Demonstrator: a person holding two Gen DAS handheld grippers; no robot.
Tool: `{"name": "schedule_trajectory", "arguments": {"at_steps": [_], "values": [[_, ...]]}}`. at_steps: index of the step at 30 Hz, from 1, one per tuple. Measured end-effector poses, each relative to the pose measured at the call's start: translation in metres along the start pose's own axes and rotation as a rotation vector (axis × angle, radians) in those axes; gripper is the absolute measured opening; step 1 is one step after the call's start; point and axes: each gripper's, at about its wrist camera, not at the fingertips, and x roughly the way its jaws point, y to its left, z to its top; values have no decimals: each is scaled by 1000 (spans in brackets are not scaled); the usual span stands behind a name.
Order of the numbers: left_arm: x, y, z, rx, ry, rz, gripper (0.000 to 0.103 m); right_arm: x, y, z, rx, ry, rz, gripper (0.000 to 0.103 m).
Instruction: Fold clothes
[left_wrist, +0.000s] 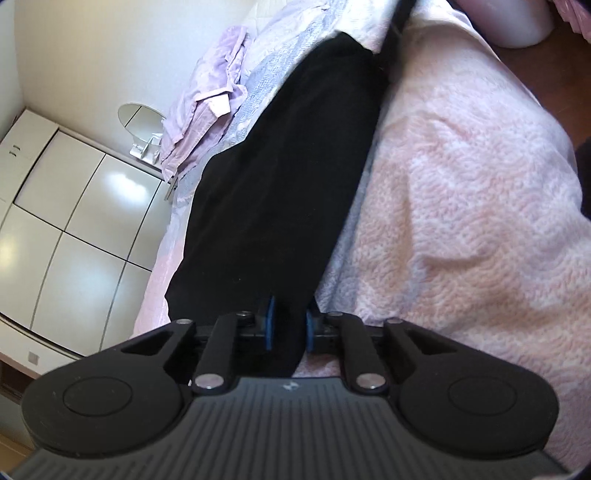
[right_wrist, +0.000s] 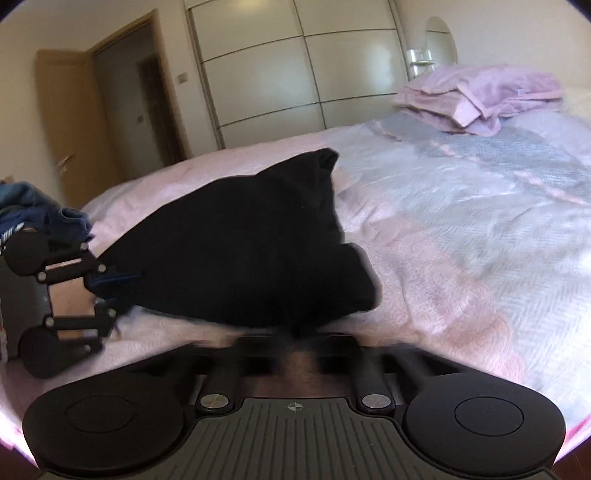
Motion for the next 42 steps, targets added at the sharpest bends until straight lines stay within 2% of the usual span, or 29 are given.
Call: {"name": "schedule_trajectory", "arguments": {"at_steps": [2, 3, 5, 8, 11, 14, 16, 18, 19, 23, 25, 27, 28, 30, 34, 35, 36, 39, 42], "values": [[1, -1, -1, -4, 1, 2, 12, -16, -33, 10, 68, -44, -124, 0], [0, -1, -1, -2, 1, 6, 12, -24, -46, 13, 92, -61, -159, 0], [-3, -3, -1, 14, -2, 20, 13, -40, -50, 15, 52, -79, -190, 0], [-8, -6, -1, 38, -6, 41, 19, -52, -23, 5, -110, -78, -147, 1], [-6, -12, 0, 120, -4, 51, 22, -49, 15, -14, -313, -64, -126, 2], [2, -10, 3, 137, 22, 31, 11, -36, 51, -31, -532, -46, -120, 5], [0, 1, 5, 78, 17, 17, 7, -30, 69, -38, -678, -52, -129, 18], [-6, 16, 5, -18, 2, 11, 7, -28, 80, -43, -803, -86, -134, 67], [-9, 22, 4, -53, -4, 8, 7, -28, 84, -47, -864, -109, -134, 69], [-14, 34, 3, -98, -16, 2, 7, -15, 98, -51, -1052, -109, -119, 69], [-16, 36, 2, -104, -17, 2, 7, -2, 105, -48, -1114, -107, -123, 61], [-18, 37, 0, -106, -17, -1, 7, 15, 108, -45, -1177, -66, -131, 21], [-18, 36, -2, -102, -23, -8, 8, 20, 106, -45, -1215, -40, -116, 14], [-20, 30, 1, -68, -45, -18, 8, 19, 87, -42, -1224, -40, -124, 11], [-17, 19, 1, -67, -35, -19, 7, 6, 65, -51, -1249, -21, -173, 15], [-16, 18, -1, -71, -31, -19, 7, 4, 65, -56, -1262, -14, -181, 20], [-17, 16, -4, -65, -27, -15, 7, 2, 64, -59, -1259, -3, -195, 30], [-20, 14, -7, -51, -25, -12, 7, -1, 52, -49, -1069, 55, -229, 33], [-21, 12, -8, -45, -23, -12, 7, -15, 29, -27, -741, 55, -180, 33]]}}
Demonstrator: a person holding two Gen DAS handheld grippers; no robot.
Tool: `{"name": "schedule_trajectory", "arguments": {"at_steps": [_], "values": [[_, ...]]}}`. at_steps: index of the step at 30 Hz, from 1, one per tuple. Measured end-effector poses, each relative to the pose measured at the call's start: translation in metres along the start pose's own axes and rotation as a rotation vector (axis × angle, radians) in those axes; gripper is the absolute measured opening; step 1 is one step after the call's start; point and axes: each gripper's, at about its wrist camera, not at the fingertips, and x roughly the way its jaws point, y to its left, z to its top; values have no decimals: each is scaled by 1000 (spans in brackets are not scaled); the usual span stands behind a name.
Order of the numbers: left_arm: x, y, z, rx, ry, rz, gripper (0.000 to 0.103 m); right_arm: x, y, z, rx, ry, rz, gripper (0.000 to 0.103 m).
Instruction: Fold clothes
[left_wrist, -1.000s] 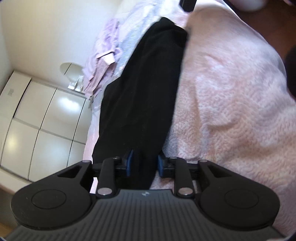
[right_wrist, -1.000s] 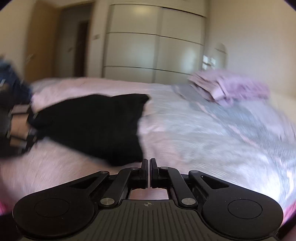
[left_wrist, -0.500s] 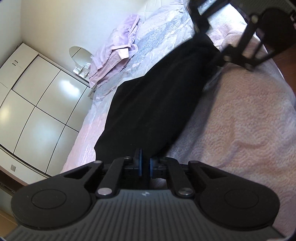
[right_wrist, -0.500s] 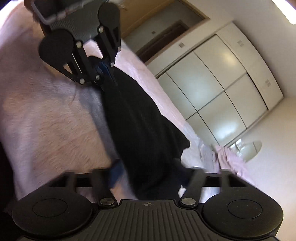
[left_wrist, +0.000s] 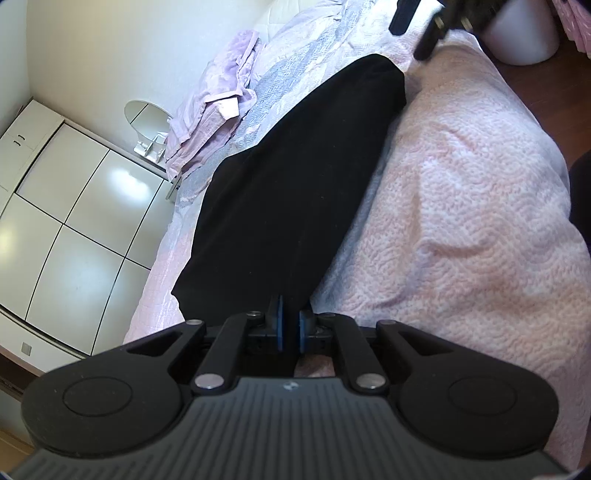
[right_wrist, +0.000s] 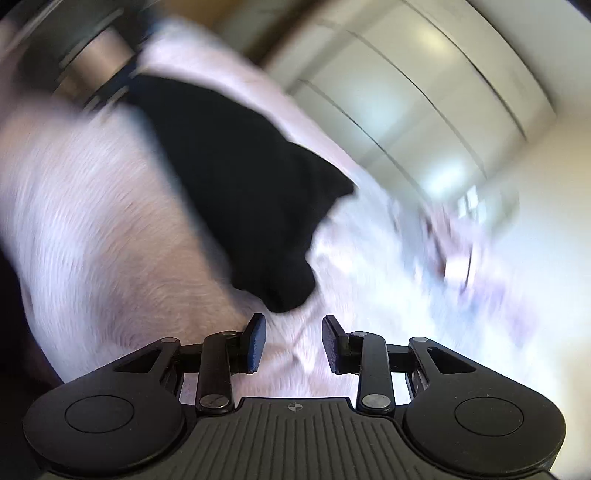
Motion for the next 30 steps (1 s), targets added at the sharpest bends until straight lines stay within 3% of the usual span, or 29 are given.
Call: {"name": "schedule_trajectory", "arguments": {"at_steps": [5, 8, 13, 14, 17, 21, 25, 28, 30], "values": [[3, 0, 0, -2, 6, -4, 7, 1, -56, -9, 666, -87, 242, 32], [5, -1, 1, -3, 10, -6, 7, 23, -62, -13, 808, -105, 310, 32], [7, -1, 1, -8, 13, -10, 7, 43, -62, -19, 875, -127, 386, 31], [8, -1, 1, -9, 14, -11, 7, 40, -62, -19, 872, -123, 398, 13], [8, 0, 0, -14, 14, -13, 6, 30, -78, -28, 923, -130, 381, 0], [9, 0, 0, -20, 15, -16, 6, 26, -105, -44, 1014, -135, 289, 0], [10, 1, 0, -26, 16, -20, 6, 6, -97, -34, 916, -149, 285, 0], [9, 6, 1, -59, 15, -29, 6, 3, -75, -23, 824, -138, 307, 15], [8, 11, 2, -91, 15, -39, 6, 11, -61, -21, 808, -131, 327, 42]]}}
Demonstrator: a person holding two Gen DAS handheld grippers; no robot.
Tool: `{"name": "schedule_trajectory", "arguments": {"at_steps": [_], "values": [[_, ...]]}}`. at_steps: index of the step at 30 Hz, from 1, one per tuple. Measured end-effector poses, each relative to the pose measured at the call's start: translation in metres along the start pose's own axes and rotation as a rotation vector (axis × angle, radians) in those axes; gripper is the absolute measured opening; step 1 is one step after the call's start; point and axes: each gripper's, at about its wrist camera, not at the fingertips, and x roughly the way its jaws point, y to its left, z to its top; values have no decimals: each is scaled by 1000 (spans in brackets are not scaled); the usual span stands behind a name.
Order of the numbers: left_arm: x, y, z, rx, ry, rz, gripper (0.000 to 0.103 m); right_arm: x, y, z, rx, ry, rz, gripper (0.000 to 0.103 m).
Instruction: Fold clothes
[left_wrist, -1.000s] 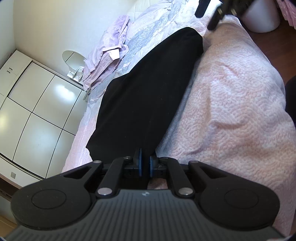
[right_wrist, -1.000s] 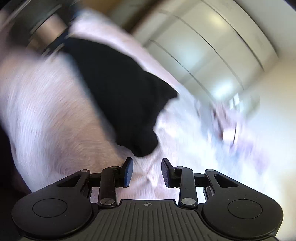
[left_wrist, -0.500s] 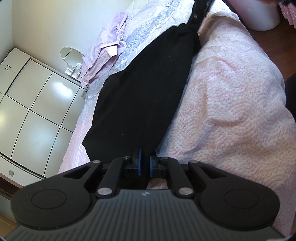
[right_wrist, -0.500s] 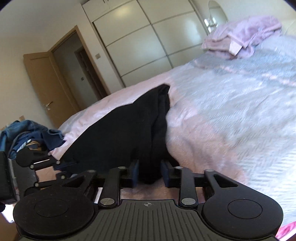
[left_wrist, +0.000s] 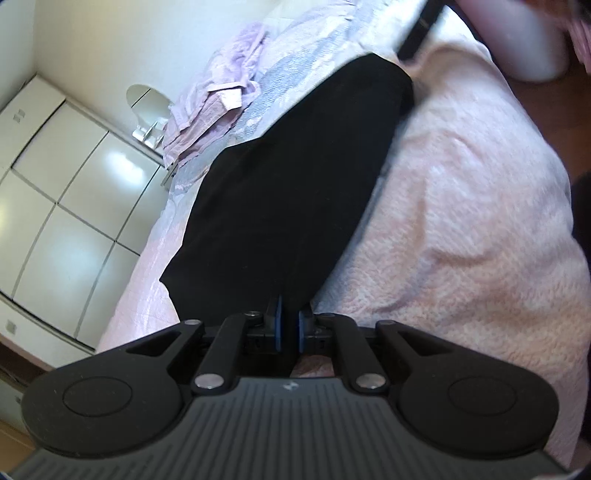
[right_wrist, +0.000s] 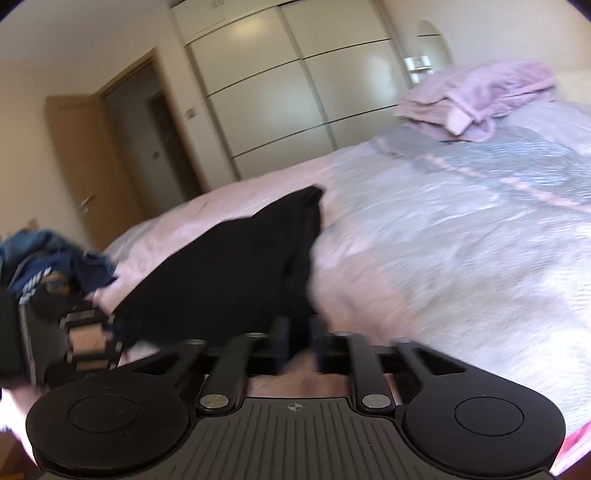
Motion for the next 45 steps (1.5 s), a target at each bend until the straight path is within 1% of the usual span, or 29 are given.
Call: {"name": "schedule_trajectory", "arguments": {"at_steps": [3, 4, 6, 7, 9, 11, 12, 13, 14, 15, 16, 18, 19, 23, 24, 25, 26, 27, 29, 30, 31, 33, 34, 35, 36, 38, 40, 43, 45], "values": [[0, -1, 0, 11, -1, -2, 6, 19, 5, -10, 25, 20, 32, 43], [0, -1, 0, 20, -1, -2, 7, 23, 4, -9, 22, 25, 35, 39], [1, -3, 0, 31, -1, 2, 7, 30, -1, -5, 21, 22, 20, 21], [1, -4, -1, 34, -1, 6, 7, 27, -10, -2, 64, -2, 6, 21], [-1, -5, -1, 36, -4, 14, 7, 17, -25, 2, 127, -40, -91, 20], [-3, -6, -1, 38, -8, 22, 7, 6, -25, 4, 92, -35, -139, 21], [-4, -7, -1, 40, -9, 27, 7, 0, -18, 3, 42, -24, -141, 23], [-5, -8, -2, 41, -11, 31, 9, -4, -3, 1, -54, -8, -135, 27], [-6, -8, -2, 42, -13, 35, 11, -8, 14, -3, -167, 3, -132, 45], [-6, -9, -2, 43, -15, 39, 13, -9, 32, -9, -278, 5, -125, 68], [-8, -10, -3, 50, -16, 48, 18, -8, 50, -16, -390, 3, -115, 72], [-13, -14, -7, 101, -16, 93, 29, -5, 83, -29, -596, 5, -99, 72], [-13, -17, -10, 129, -13, 109, 32, 3, 96, -33, -675, 14, -97, 72], [-7, -27, -16, 252, 3, 155, 33, 45, 134, -48, -926, 60, -89, 72], [-4, -29, -17, 284, 8, 163, 33, 56, 142, -52, -997, 72, -98, 71], [-2, -29, -18, 300, 15, 167, 32, 67, 148, -56, -1066, 86, -110, 67], [1, -26, -18, 291, 25, 166, 32, 78, 152, -58, -1120, 109, -126, 63], [4, -23, -19, 282, 34, 165, 32, 87, 153, -61, -1165, 136, -144, 55], [5, -20, -21, 275, 38, 161, 31, 103, 146, -63, -1219, 177, -171, 48], [5, -20, -22, 274, 36, 158, 29, 106, 137, -63, -1238, 188, -192, 40], [5, -20, -23, 273, 34, 156, 28, 108, 127, -64, -1259, 196, -221, 38], [5, -20, -25, 272, 33, 150, 26, 108, 106, -61, -1272, 204, -291, 33], [6, -21, -25, 271, 38, 146, 24, 106, 99, -58, -1259, 206, -300, 33], [8, -20, -25, 259, 45, 137, 22, 105, 98, -57, -1258, 204, -299, 30], [8, -19, -25, 246, 50, 129, 20, 106, 99, -59, -1272, 204, -301, 24], [3, -15, -22, 226, 49, 115, 16, 110, 103, -62, -1288, 219, -307, 19], [-11, -12, -14, 205, 29, 92, 9, 109, 100, -58, -1281, 215, -303, 17], [-34, -10, -2, 172, -7, 55, 7, 92, 96, -43, -1305, 172, -322, 14], [-53, -16, 12, 144, -58, 15, 6, 79, 90, -25, -1296, 138, -355, 14]]}}
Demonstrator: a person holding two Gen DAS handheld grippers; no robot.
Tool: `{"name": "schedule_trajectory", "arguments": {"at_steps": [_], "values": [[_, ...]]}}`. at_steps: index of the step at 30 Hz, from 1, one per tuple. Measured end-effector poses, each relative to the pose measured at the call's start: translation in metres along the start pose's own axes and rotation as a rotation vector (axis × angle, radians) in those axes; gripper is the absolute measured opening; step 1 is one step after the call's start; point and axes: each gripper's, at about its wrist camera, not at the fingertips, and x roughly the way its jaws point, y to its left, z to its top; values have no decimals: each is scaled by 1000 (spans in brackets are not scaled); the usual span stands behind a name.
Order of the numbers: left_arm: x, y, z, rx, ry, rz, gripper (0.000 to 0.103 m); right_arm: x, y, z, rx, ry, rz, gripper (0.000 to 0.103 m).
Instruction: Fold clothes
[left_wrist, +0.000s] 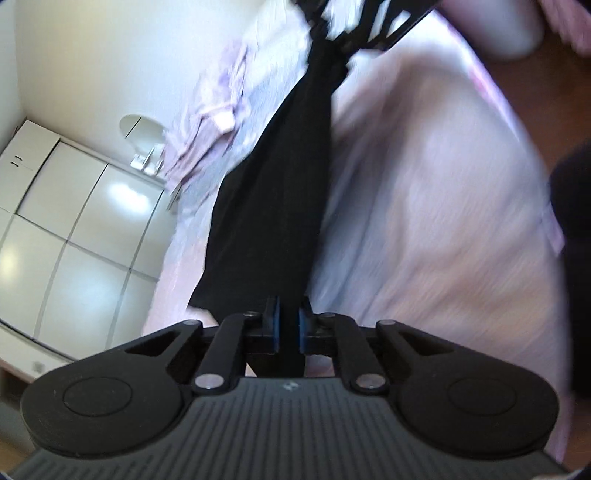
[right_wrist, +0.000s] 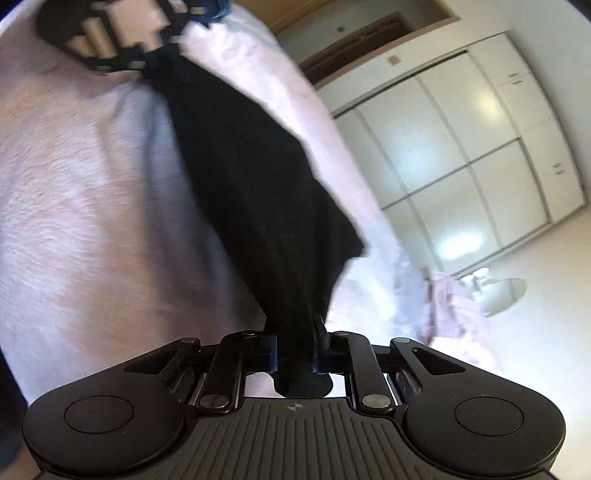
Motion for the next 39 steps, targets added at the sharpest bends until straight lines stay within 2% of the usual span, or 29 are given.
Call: {"name": "schedule_trajectory", "arguments": {"at_steps": [3, 6, 9, 12, 15, 17, 19, 20, 21, 22, 24, 28, 31, 32, 34, 35, 39], "values": [[-19, -19, 30, -3, -75, -62, 5, -4, -29, -15, 63, 28, -48, 14], [-22, -43, 49, 34, -110, -128, 1, 7, -35, -37, 109, 92, -52, 15], [-27, -58, 47, 80, -121, -159, 3, 13, -23, -57, 132, 140, -10, 15], [-37, -52, 29, 75, -126, -176, 7, 8, -20, -68, 222, 188, -20, 16], [-47, -31, 10, 7, -123, -160, 7, -6, -32, -78, 442, 217, -31, 16], [-51, -15, -2, -18, -108, -123, 8, -19, -43, -83, 655, 194, -1, 16], [-48, 4, -10, -25, -88, -74, 16, -27, -52, -84, 900, 147, 62, 19], [-43, 14, -13, -30, -84, -48, 18, -29, -56, -87, 1047, 117, 103, 33], [-38, 25, -14, -40, -85, -23, 25, -30, -59, -91, 1175, 89, 136, 55], [-32, 37, -14, -53, -84, -10, 32, -28, -61, -94, 1290, 59, 168, 64], [-18, 56, -10, -76, -90, -12, 35, -20, -63, -99, 1486, 11, 216, 66], [23, 85, -1, -145, -111, -39, 35, 4, -65, -103, 1740, 0, 238, 66], [63, 97, 0, -211, -80, -89, 35, 28, -64, -111, 1890, 6, 245, 66], [75, 98, -1, -214, -66, -105, 35, 34, -61, -115, 1929, 13, 252, 66], [93, 97, -7, -212, -44, -133, 34, 41, -64, -129, 1986, 0, 289, 16], [97, 97, -9, -211, -41, -143, 34, 44, -66, -137, 2013, -10, 310, 8], [95, 99, -12, -223, -66, -157, 34, 31, -116, -161, 1981, -76, 323, 4]]}}
